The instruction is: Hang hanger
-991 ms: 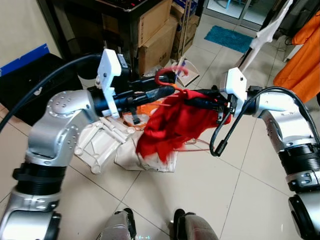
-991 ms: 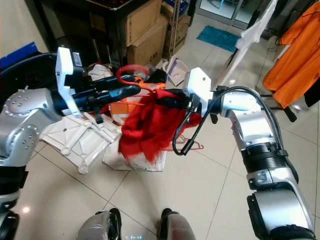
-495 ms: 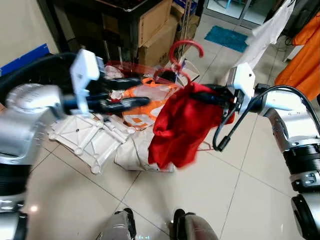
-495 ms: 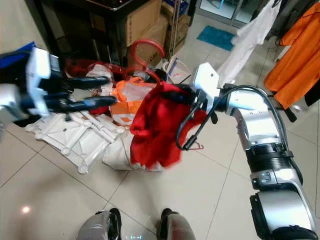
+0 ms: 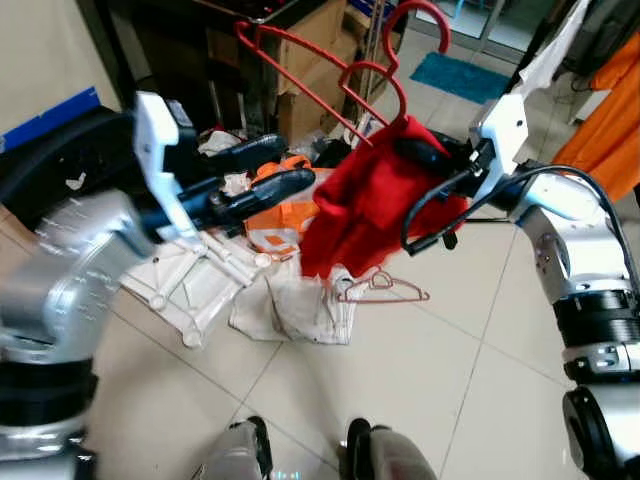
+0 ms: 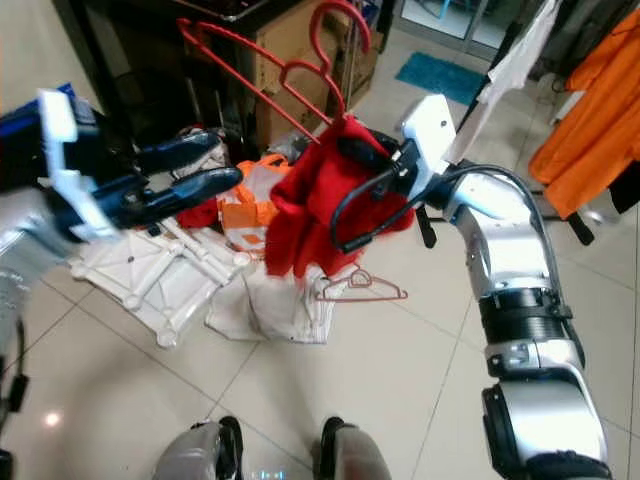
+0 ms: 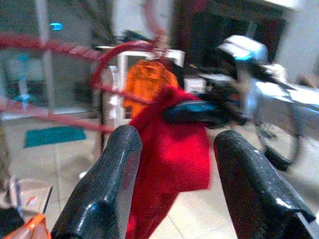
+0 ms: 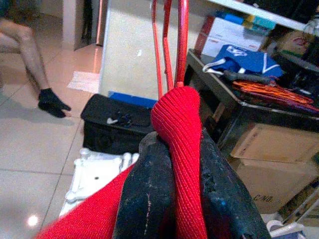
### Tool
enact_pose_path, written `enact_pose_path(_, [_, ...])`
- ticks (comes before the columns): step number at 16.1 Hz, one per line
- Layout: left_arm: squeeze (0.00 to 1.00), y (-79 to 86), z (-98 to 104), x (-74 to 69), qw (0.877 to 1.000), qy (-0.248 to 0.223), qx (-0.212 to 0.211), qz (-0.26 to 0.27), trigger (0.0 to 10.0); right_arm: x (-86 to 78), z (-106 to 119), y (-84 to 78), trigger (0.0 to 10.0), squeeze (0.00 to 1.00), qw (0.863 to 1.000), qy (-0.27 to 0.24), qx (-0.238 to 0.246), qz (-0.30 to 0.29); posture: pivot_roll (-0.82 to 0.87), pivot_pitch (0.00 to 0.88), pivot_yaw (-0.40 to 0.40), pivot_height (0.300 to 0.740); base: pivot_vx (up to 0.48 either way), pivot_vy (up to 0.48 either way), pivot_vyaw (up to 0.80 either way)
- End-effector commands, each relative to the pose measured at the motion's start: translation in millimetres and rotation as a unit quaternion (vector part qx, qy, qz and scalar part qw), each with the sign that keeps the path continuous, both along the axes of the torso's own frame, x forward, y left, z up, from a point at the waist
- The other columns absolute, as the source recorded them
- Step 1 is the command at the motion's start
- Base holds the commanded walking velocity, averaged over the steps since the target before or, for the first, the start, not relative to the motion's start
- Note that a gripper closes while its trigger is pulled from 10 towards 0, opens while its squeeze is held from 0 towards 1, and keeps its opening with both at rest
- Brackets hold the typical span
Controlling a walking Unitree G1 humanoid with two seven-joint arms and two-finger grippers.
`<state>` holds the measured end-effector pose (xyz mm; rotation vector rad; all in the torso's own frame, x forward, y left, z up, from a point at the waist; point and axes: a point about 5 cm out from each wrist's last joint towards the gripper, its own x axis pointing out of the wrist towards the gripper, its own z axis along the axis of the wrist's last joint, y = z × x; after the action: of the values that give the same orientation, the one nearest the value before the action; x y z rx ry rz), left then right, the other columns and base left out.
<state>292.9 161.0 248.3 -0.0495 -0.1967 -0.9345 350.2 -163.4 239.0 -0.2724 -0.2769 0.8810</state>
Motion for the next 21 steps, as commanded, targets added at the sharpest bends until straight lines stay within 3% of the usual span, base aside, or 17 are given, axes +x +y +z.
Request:
enact_pose_path(1, [0.00, 6.3, -18, 14.9, 0.996, 0.043, -0.009, 0.083, 10.0, -5.2, 13, 1.7, 0.0, 0.00, 0.999, -0.027, 0.018, 0.005, -0.09, 0.165, -0.061, 0.740, 0.000, 0.000, 0.00])
enact_pose_path(2, [0.00, 14.2, -29, 24.9, 0.988, 0.064, -0.015, 0.138, 10.0, -6.5, 14, 2.2, 0.0, 0.00, 0.999, -0.029, 0.018, 0.005, -0.09, 0.166, -0.061, 0.740, 0.000, 0.000, 0.00])
enact_pose_path(4, [0.00, 25.2, -37, 32.6, 0.979, 0.080, -0.022, 0.189, 10.0, -7.7, 15, 1.5, 0.0, 0.00, 0.999, -0.031, 0.018, 0.005, -0.09, 0.166, -0.059, 0.740, 0.000, 0.000, 0.00])
enact_pose_path(5, [0.00, 42.6, -47, 42.3, 0.960, 0.102, -0.034, 0.259, 10.0, -10.1, 16, 0.0, 0.0, 0.00, 0.999, -0.031, 0.018, 0.004, -0.10, 0.167, -0.054, 0.740, 0.000, 0.000, 0.00])
enact_pose_path(7, [0.00, 52.1, -53, 49.4, 0.951, 0.107, -0.039, 0.287, 10.0, -14.6, 17, 1.5, 0.0, 0.00, 0.999, -0.031, 0.022, 0.011, -0.10, 0.165, -0.050, 0.740, 0.000, 0.000, 0.00])
enact_pose_path(10, [0.00, 46.8, -49, 52.3, 0.957, 0.098, -0.042, 0.268, 10.0, -18.5, 17, 5.5, 0.0, 0.00, 0.999, -0.032, 0.027, 0.019, -0.11, 0.158, -0.045, 0.740, 0.000, 0.000, 0.00])
enact_pose_path(12, [0.00, 33.2, -51, 54.0, 0.966, 0.092, -0.023, 0.240, 10.0, -19.4, 12, 9.7, 0.0, 0.00, 0.999, -0.023, 0.031, 0.025, -0.11, 0.151, -0.045, 0.740, 0.000, 0.000, 0.00])
enact_pose_path(15, [0.00, 6.2, -69, 59.3, 0.975, 0.105, 0.027, 0.194, 10.0, -21.5, -2, 18.6, 0.0, 0.00, 0.999, 0.003, 0.026, 0.046, -0.11, 0.147, -0.047, 0.740, 0.000, 0.000, 0.00])
enact_pose_path(21, [0.00, 4.1, -71, 59.5, 0.976, 0.106, 0.032, 0.188, 10.0, -21.7, -3, 19.2, 0.0, 0.00, 0.999, 0.006, 0.025, 0.047, -0.11, 0.147, -0.047, 0.740, 0.000, 0.000, 0.00])
